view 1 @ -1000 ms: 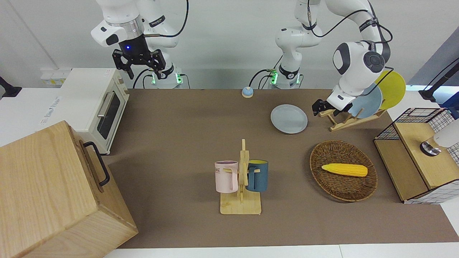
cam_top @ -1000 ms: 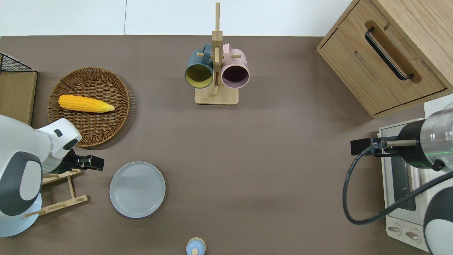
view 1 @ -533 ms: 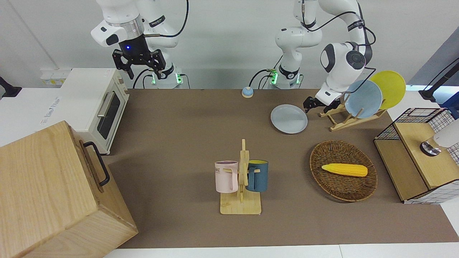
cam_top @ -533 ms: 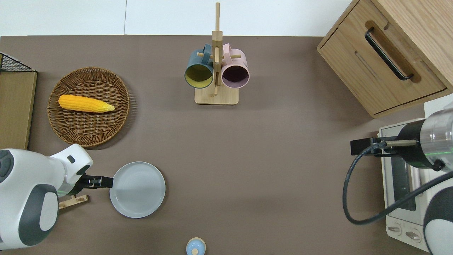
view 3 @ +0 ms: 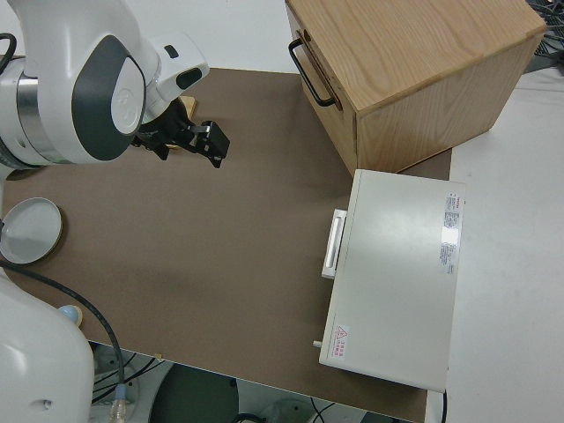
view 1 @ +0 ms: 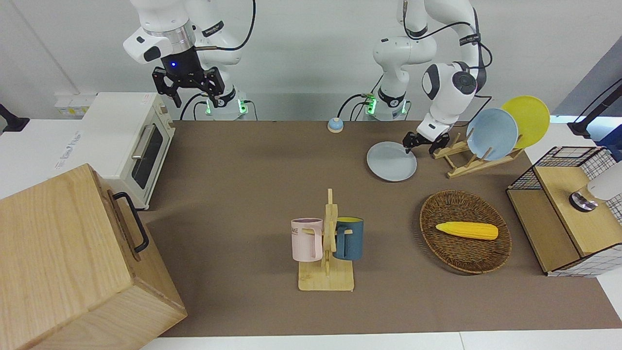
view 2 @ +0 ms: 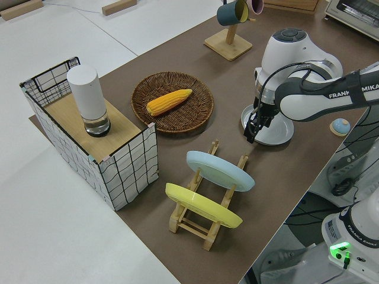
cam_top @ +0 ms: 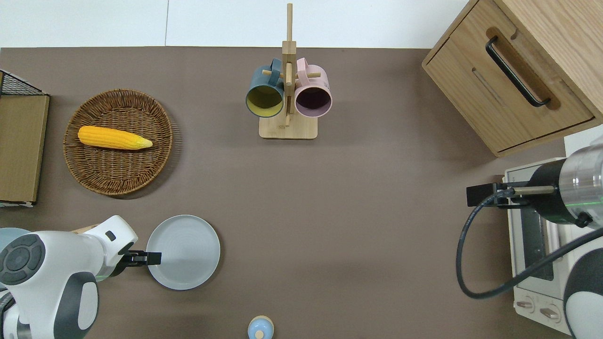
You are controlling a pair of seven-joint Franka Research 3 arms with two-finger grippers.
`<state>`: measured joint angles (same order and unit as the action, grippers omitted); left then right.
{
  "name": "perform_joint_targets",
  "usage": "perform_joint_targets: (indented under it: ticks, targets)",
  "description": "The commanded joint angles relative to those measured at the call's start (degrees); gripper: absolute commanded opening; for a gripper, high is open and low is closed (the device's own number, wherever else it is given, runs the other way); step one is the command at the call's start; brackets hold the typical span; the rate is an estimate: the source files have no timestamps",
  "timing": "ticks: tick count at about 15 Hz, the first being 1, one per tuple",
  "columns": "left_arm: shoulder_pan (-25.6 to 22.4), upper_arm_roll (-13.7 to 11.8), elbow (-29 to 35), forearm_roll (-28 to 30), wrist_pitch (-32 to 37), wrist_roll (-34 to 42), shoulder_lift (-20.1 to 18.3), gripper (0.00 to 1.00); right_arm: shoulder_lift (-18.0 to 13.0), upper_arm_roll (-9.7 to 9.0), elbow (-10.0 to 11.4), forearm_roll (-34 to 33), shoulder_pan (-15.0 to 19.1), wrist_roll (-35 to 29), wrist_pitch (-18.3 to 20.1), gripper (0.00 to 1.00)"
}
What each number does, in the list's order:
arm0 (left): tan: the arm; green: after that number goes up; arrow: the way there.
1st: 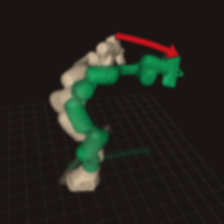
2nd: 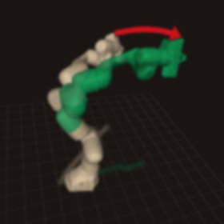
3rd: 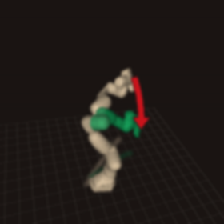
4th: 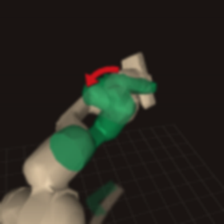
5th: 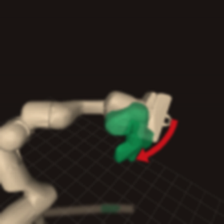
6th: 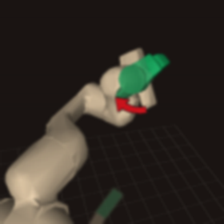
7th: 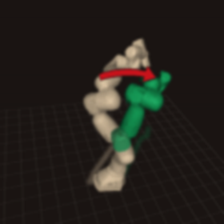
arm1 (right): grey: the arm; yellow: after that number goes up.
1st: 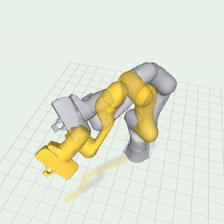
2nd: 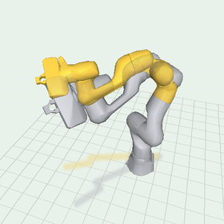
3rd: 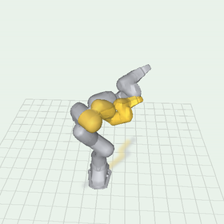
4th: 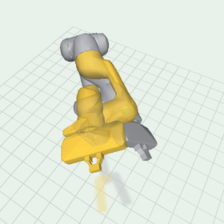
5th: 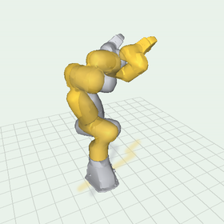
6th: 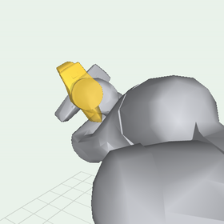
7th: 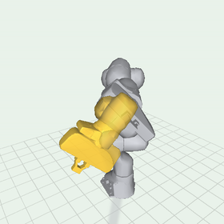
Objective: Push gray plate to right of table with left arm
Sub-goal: 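Lower the left gripper against the gray plate's rim and begin pushing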
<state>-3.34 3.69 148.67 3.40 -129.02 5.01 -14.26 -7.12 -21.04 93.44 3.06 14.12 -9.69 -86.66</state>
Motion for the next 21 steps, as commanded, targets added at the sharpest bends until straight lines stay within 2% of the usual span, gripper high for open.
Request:
perform_joint_targets:
  ticks: [1,4,7,10,11,13,14,15,21]
  targets:
    - [-0.5,0.6,1.4,1.0,-4.3,0.5,2.5,0.8,-1.6,-1.02,1.6,1.2,1.7,-0.7,0.1,0.996]
    - [-0.4,0.6,1.4,1.1,-4.7,0.6,3.3,0.62,-1.6,-1.02,1.6,1.2,1.7,-0.7,0.1,0.996]
    - [-0.4,0.6,2.2,2.6,-6.8,0.6,5.0,0.57,-1.6,-1.02,1.6,1.2,1.7,-0.7,0.1,0.996]
    - [-0.4,0.6,3.4,3.5,-8.1,0.6,5.1,0.48,-1.6,-1.02,1.6,1.2,1.7,-0.7,0.1,0.996]
    - [-0.4,0.6,3.4,4.2,-8.1,0.5,5.1,0.42,-1.6,-1.02,1.6,1.2,1.7,-0.7,0.1,0.996]
    - [-0.4,0.6,3.4,5.0,-8.1,0.6,5.0,0.23,-1.6,-1.11,1.6,1.2,1.7,-0.7,0.1,0.996]
    - [-0.4,0.6,3.4,5.5,-8.1,0.5,5.0,0.05,-1.6,-1.02,1.6,1.2,1.7,-0.7,0.1,0.996]
    - [-0.4,0.6,3.4,5.8,-8.1,0.5,5.0,0.0,-1.6,-1.02,1.6,1.2,1.7,-0.7,0.1,0.996]
    - [0.1,0.6,3.5,6.7,-8.0,-0.1,5.0,0.0,-1.6,-1.02,1.6,1.2,1.7,-0.7,0.1,0.996]
